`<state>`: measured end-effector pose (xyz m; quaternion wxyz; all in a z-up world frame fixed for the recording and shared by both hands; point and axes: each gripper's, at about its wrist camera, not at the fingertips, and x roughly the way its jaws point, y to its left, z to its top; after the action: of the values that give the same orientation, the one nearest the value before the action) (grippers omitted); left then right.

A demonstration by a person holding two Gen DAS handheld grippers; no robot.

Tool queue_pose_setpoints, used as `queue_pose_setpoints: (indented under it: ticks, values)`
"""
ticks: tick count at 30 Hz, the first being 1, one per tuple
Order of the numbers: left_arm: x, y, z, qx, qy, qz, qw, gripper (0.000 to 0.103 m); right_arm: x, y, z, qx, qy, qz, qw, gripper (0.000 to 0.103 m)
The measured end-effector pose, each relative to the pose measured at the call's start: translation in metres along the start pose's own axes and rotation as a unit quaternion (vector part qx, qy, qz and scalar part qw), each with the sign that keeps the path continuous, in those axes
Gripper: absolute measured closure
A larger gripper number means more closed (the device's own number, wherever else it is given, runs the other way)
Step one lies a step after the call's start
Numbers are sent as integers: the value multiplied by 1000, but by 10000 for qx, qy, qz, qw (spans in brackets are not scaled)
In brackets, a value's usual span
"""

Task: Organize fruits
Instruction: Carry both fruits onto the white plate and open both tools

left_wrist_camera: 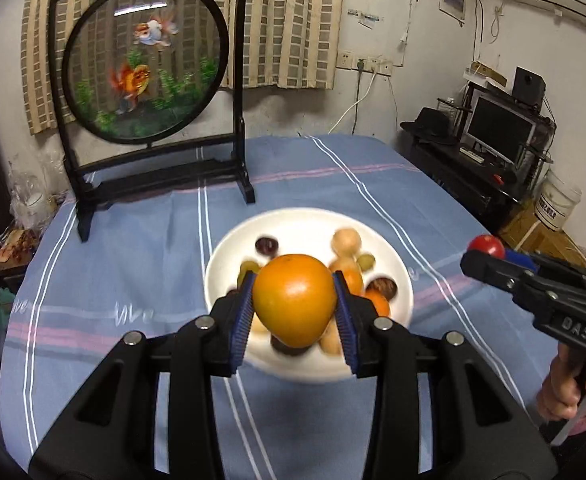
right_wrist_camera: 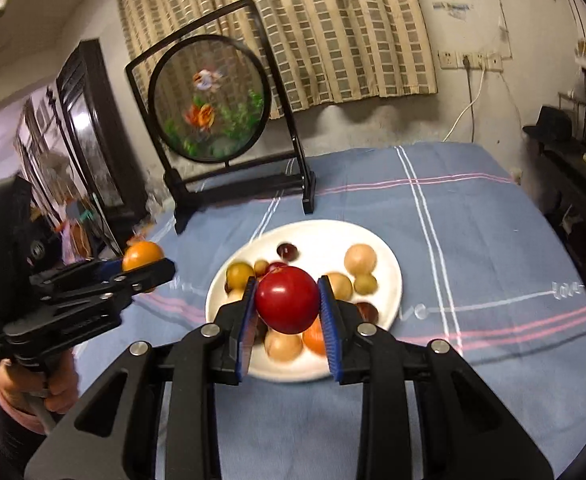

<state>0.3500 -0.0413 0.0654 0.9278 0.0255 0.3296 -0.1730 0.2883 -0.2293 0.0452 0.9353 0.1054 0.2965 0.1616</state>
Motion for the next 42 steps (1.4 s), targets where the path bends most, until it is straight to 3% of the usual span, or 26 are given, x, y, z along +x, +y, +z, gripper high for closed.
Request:
queue_pose_setpoints:
  ticks: [6, 12, 17, 19, 20, 36, 37, 39, 42]
  values:
    - [77, 11, 33, -145, 290, 30, 9995, 65, 46, -13, 20, -15, 126, -118, 9998, 73]
    - [151, 20, 35, -333, 888, 138, 9954, 65, 91, -26, 16, -86, 421, -187, 9989, 73]
    - [179, 23, 30, -383, 1155, 216, 9923, 63, 106, -33, 13, -123, 494, -198, 9985, 73]
    - [179, 25, 29, -458, 1103, 246, 9925, 29, 110, -34, 13, -146, 523, -195, 9983, 73]
    - [174, 28, 30, -506, 954, 341, 9936, 25, 111, -34, 12, -158, 528, -192, 9983, 73]
    - [105, 41, 34, -381, 308, 543, 9973, 15, 149, -16, 17, -364, 898, -150, 9952, 70]
    - [103, 42, 33, -369, 300, 564, 9973, 15, 148, -16, 17, -355, 907, -161, 9951, 68]
    - [101, 41, 30, -367, 274, 595, 9972, 14, 142, -16, 18, -347, 774, -286, 9960, 33]
    - [96, 41, 27, -367, 235, 604, 9972, 13, 133, -15, 21, -431, 532, -421, 9968, 32]
